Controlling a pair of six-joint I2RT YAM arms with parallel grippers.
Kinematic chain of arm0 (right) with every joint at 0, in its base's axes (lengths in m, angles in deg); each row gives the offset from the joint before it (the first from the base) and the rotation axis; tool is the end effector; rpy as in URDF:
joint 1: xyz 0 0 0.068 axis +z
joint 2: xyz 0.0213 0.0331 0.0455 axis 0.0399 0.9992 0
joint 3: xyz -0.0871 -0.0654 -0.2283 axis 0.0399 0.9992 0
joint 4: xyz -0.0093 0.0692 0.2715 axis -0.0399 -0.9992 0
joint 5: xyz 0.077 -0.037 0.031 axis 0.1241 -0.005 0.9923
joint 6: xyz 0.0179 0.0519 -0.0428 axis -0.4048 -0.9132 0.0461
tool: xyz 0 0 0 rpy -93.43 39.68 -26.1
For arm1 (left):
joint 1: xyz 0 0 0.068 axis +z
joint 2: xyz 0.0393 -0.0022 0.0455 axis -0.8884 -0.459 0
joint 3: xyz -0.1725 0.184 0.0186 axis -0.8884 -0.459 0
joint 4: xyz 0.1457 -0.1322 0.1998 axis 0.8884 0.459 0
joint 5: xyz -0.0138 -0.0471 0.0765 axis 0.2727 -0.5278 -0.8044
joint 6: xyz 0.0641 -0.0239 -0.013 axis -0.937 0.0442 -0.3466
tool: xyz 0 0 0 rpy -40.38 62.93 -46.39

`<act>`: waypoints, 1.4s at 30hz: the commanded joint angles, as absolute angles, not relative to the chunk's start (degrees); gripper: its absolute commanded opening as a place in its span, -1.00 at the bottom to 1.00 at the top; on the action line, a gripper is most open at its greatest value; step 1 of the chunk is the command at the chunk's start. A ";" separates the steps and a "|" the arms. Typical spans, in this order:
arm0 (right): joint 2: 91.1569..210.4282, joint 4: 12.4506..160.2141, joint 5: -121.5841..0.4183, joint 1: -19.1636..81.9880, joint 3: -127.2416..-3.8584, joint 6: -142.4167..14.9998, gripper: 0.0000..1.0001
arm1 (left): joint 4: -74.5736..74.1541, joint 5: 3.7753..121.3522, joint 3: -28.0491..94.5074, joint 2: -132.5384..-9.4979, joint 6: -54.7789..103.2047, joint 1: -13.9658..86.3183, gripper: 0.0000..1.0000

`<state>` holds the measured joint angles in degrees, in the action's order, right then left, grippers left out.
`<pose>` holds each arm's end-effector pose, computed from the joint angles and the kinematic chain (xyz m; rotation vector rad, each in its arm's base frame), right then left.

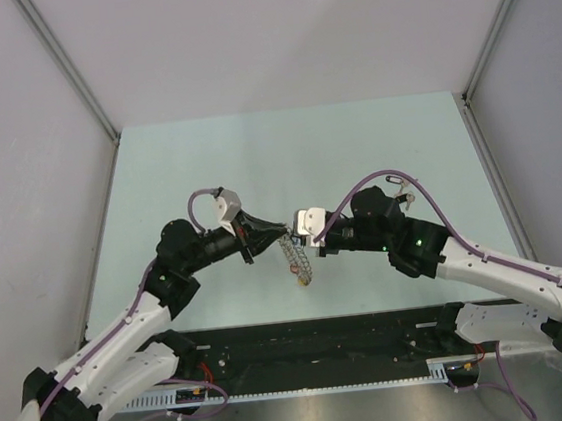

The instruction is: Put the keys on the keyring

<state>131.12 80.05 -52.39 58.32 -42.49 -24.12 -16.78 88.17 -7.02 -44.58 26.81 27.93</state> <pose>0.1538 0.2560 0.3110 -1.4401 1.1905 0.5368 0.1893 -0.1697 0.2800 0.7714 1.4706 -1.1143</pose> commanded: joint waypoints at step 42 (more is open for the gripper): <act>146.96 89.38 -60.14 51.86 -55.21 -26.13 -1.00 | 6.55 53.87 -0.88 -32.27 16.59 36.13 1.00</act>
<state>143.73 80.23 -59.43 52.96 -49.33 -25.26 7.30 55.62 -0.15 -33.50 14.74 35.06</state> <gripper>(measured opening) 0.008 0.996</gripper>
